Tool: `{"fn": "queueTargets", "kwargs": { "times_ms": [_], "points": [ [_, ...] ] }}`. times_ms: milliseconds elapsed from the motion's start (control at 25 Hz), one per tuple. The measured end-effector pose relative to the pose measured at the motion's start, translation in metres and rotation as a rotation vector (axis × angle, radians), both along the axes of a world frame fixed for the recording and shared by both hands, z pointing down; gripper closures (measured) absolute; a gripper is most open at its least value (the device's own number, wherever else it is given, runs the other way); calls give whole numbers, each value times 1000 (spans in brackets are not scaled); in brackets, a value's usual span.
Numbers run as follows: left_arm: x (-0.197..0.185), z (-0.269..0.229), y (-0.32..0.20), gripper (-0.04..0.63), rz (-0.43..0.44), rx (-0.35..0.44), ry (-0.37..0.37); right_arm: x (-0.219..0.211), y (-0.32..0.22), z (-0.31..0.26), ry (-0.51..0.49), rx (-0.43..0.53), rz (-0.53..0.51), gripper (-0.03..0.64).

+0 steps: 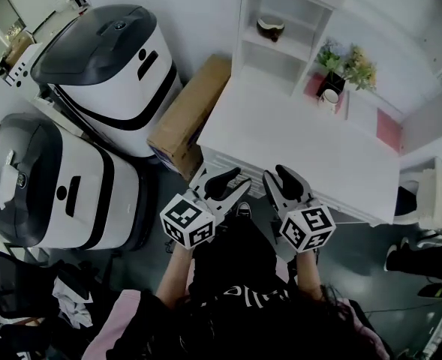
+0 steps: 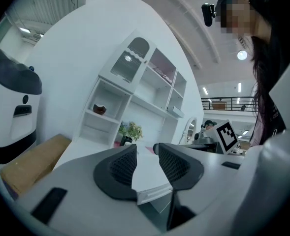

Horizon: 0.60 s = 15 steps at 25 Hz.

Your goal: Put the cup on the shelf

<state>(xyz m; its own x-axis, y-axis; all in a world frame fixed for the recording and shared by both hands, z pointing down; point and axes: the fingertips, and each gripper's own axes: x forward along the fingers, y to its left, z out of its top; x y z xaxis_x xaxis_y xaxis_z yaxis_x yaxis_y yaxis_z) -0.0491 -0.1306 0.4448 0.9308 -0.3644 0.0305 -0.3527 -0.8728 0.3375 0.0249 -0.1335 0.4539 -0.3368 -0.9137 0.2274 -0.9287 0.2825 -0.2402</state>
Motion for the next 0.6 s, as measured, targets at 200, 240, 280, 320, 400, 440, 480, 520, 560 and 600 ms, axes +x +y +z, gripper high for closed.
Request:
{"fn": "queueTargets", "kwargs": {
  "times_ms": [200,240,280,320,400,440,480,520,560,600],
  "points": [
    [4,5,22,468,-6,-19,0,5,33,0,5,-9,1,459],
    [6,5,27,471,-5,-20,-2,8,39,-1,5,-8,4,462],
    [7,5,32,476,-3,-19,-4,9,44,-2,5,-7,7,463],
    [9,4,38,480,-1,-18,-7,11,50,-3,5,-4,9,466],
    [15,2,51,488,5,-15,-11,15,62,-5,3,2,8,471],
    [19,1,58,491,7,-13,-12,18,69,-7,2,6,5,474],
    [24,0,66,494,10,-11,-12,21,77,-8,0,10,2,476],
    [29,-1,75,495,13,-9,-12,25,85,-9,-1,13,-1,479],
    [34,-3,84,497,14,-7,-13,28,94,-9,-2,14,-5,480],
    [39,-4,93,500,13,-6,-14,32,103,-10,-3,15,-9,483]
  ]
}}
